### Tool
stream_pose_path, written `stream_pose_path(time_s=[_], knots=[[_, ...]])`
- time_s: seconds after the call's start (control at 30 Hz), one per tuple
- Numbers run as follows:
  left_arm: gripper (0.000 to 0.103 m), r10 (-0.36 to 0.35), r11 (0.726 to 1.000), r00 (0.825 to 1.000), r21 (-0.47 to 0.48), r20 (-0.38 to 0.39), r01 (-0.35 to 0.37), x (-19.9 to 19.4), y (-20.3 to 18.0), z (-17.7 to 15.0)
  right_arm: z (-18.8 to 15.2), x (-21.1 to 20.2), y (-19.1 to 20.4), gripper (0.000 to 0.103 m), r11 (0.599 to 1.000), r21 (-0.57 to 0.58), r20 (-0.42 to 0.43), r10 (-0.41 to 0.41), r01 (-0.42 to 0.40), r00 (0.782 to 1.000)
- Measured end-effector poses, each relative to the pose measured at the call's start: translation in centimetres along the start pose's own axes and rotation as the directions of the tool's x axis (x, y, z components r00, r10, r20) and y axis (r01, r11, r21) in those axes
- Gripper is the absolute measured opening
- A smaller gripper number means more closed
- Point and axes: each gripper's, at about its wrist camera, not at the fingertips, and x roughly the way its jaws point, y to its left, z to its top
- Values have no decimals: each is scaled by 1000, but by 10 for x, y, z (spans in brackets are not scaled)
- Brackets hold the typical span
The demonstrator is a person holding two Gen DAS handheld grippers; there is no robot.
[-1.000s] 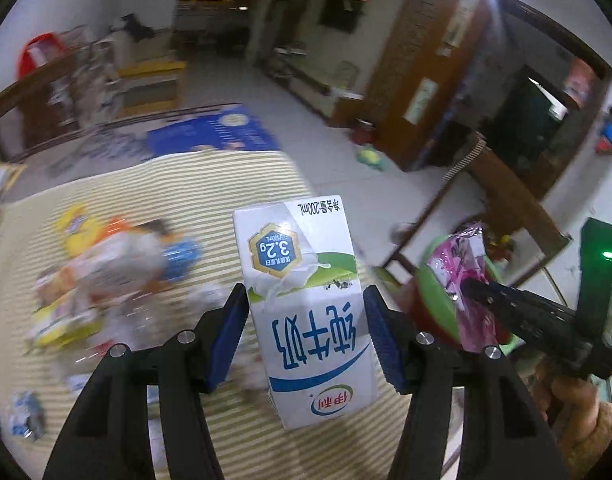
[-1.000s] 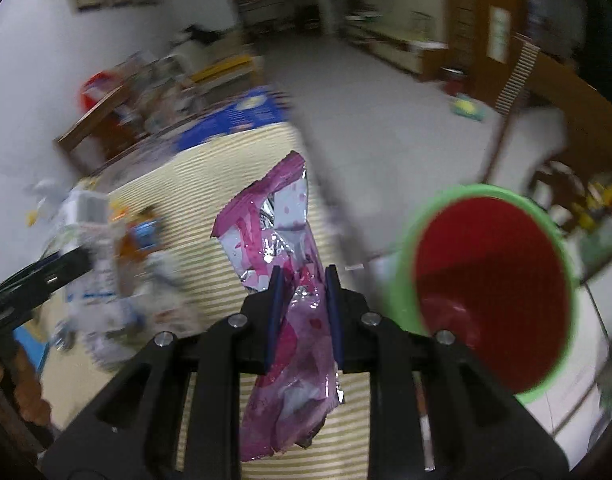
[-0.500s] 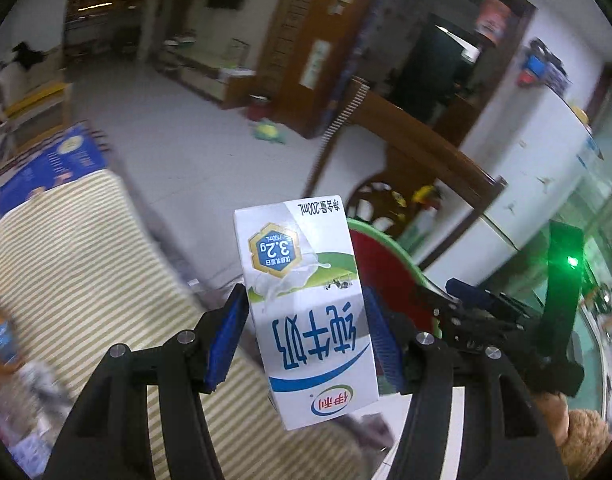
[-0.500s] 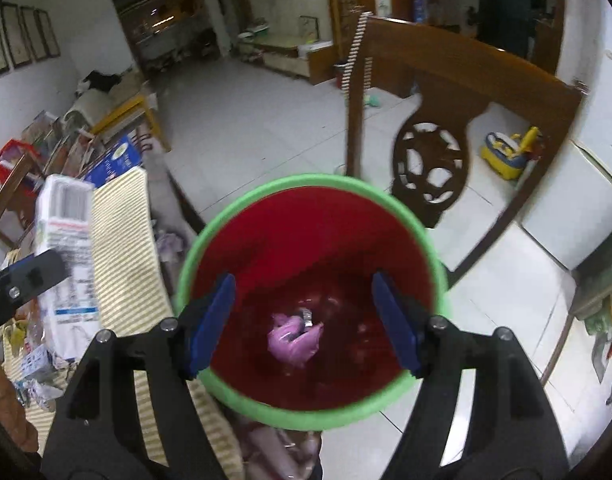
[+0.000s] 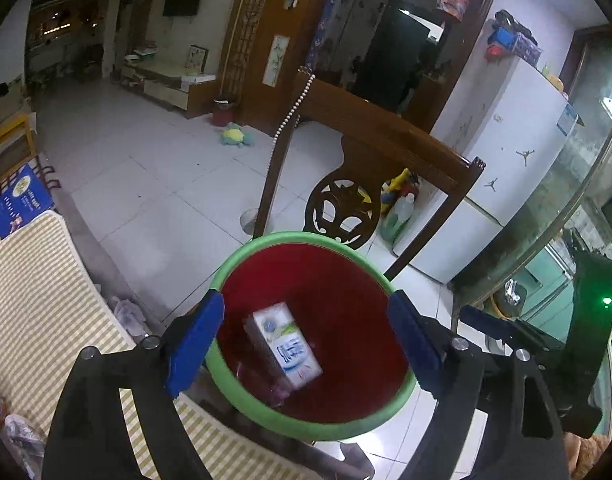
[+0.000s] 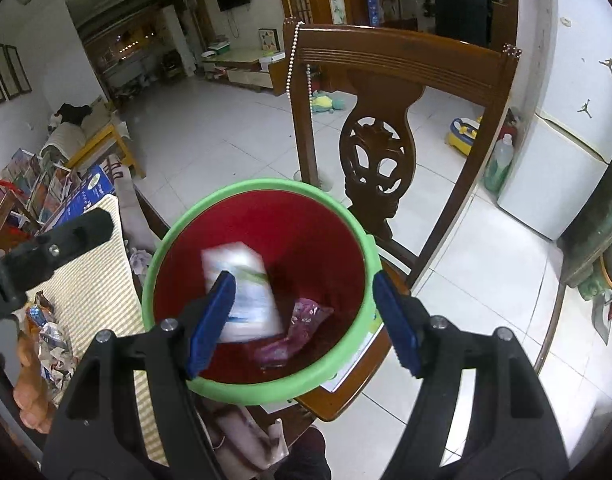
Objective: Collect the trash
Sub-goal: 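Drop the milk carton from the left tool into the red bin while the right tool releases the wrapper, then grasp the crumpled milk pouch with the left tool while the right tool grasps crumpled foil paper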
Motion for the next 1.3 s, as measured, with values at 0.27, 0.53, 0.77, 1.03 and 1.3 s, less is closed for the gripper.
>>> stream_pose_path(time_s=[0.27, 0.53, 0.77, 1.03, 1.3], knots=[[81, 116, 990, 992, -89, 58, -111, -60, 44, -27, 0, 0, 50, 71, 994, -92, 2, 66, -65, 998], [81, 274, 943, 958, -219, 78, -252, -134, 116, -70, -21, 7, 141, 72, 954, -236, -67, 175, -186, 982], [81, 441, 840, 897, -356, 8, -410, -204, 196, -141, -56, 5, 233, 74, 868, -373, -185, 276, -327, 943], [81, 603, 694, 778, -365, -175, -620, -277, 284, -250, -129, -8, 335, 76, 740, -457, -361, 352, -493, 863], [81, 545, 714, 805, -374, -234, -592, -299, 331, -313, -182, -17, 393, 82, 683, -468, -466, 349, -561, 813]])
